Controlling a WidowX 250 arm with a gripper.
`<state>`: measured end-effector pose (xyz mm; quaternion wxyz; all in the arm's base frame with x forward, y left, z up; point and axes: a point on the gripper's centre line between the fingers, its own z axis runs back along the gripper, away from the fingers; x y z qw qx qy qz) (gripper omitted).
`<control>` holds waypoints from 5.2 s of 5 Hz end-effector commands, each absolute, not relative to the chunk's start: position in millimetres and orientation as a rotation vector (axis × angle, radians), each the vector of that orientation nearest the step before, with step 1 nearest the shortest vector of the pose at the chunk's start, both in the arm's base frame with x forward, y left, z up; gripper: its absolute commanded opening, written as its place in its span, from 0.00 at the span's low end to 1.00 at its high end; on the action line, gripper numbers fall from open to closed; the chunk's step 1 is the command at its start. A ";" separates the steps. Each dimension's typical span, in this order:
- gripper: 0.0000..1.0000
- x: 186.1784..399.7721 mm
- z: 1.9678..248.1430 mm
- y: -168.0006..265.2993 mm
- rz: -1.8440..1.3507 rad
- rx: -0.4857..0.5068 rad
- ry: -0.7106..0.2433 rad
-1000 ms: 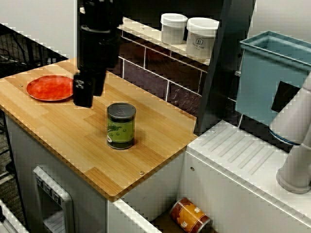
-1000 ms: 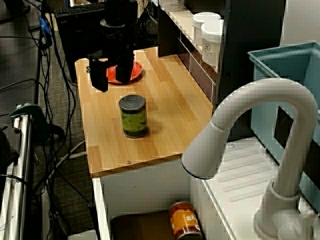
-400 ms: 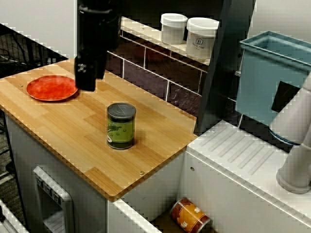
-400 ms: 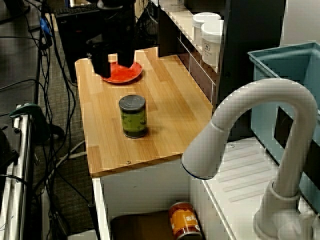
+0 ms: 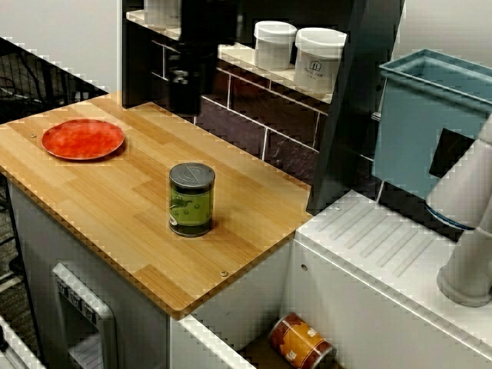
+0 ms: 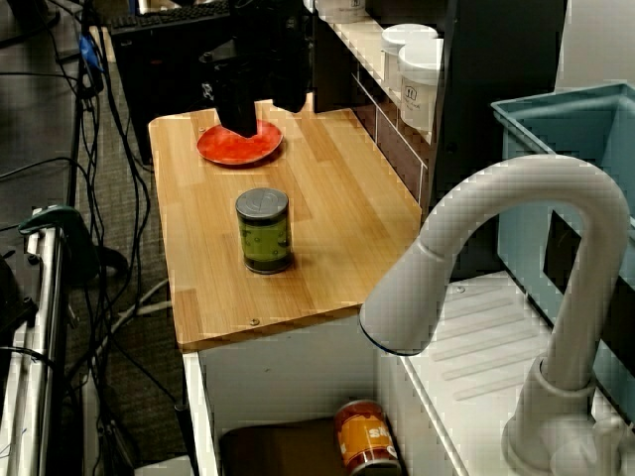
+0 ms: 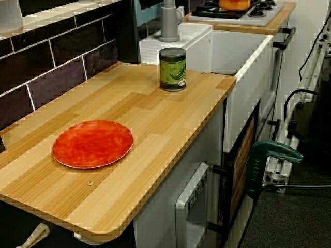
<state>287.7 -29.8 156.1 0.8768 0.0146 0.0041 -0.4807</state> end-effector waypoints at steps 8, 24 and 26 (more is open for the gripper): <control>1.00 277.8 71.3 -54.0 -1.071 0.098 -0.026; 1.00 238.2 126.1 117.8 -0.668 -0.048 0.017; 1.00 225.6 114.5 99.0 -0.485 0.086 0.137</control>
